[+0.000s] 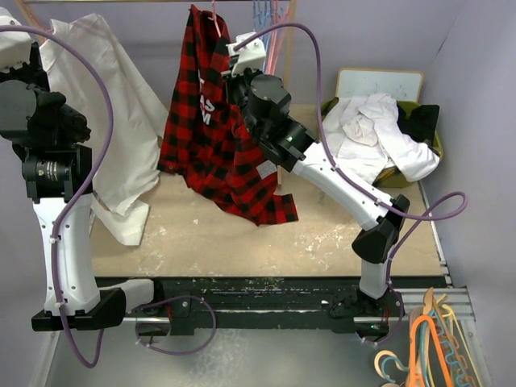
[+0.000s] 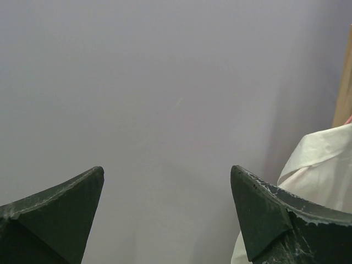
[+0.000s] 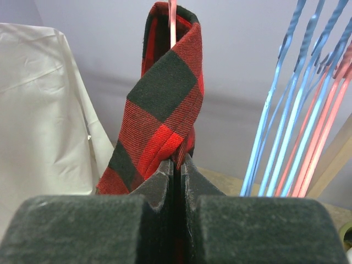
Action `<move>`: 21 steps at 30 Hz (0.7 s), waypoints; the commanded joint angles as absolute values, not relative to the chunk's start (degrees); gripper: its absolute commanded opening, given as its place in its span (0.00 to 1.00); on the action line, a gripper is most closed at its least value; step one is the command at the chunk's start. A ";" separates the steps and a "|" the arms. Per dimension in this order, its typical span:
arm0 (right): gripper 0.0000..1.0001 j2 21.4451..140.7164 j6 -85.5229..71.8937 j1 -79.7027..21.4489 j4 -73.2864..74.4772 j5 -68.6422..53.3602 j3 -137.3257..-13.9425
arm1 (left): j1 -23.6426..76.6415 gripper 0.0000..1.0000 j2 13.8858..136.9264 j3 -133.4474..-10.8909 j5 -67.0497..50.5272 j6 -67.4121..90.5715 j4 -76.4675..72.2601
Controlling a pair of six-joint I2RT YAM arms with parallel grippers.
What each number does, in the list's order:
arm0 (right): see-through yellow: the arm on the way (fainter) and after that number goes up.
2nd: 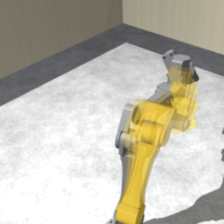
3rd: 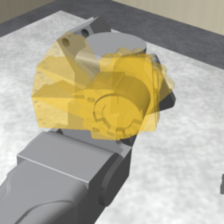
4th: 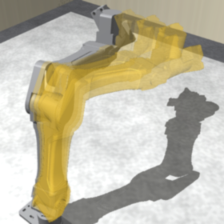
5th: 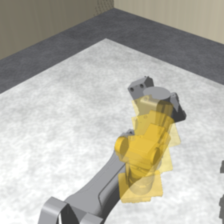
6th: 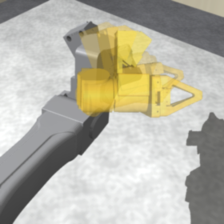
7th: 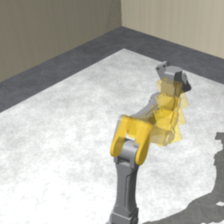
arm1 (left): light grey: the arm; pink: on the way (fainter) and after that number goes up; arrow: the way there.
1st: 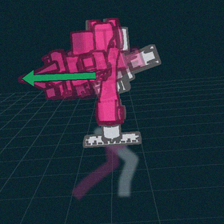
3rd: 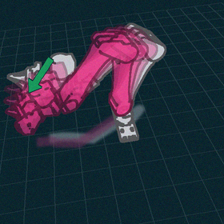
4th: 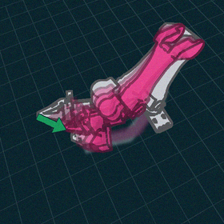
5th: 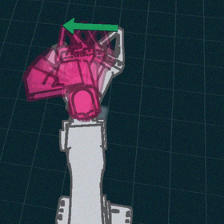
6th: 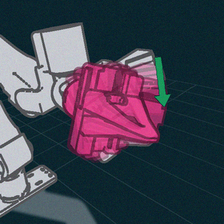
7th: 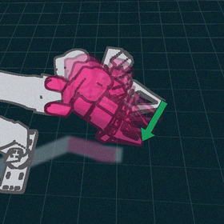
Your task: Place the shirt on the hanger
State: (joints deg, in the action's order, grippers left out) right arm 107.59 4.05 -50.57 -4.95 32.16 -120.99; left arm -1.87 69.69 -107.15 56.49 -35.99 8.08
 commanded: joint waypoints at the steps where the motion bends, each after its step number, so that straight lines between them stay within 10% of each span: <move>1: 0.00 106.95 3.92 -49.31 -11.43 33.78 -125.68 | -2.20 0.99 69.39 -107.78 55.03 -33.82 9.84; 21: 0.00 109.38 1.98 -48.87 -7.44 32.43 -127.58 | -2.29 0.99 68.60 -106.71 53.98 -33.36 14.91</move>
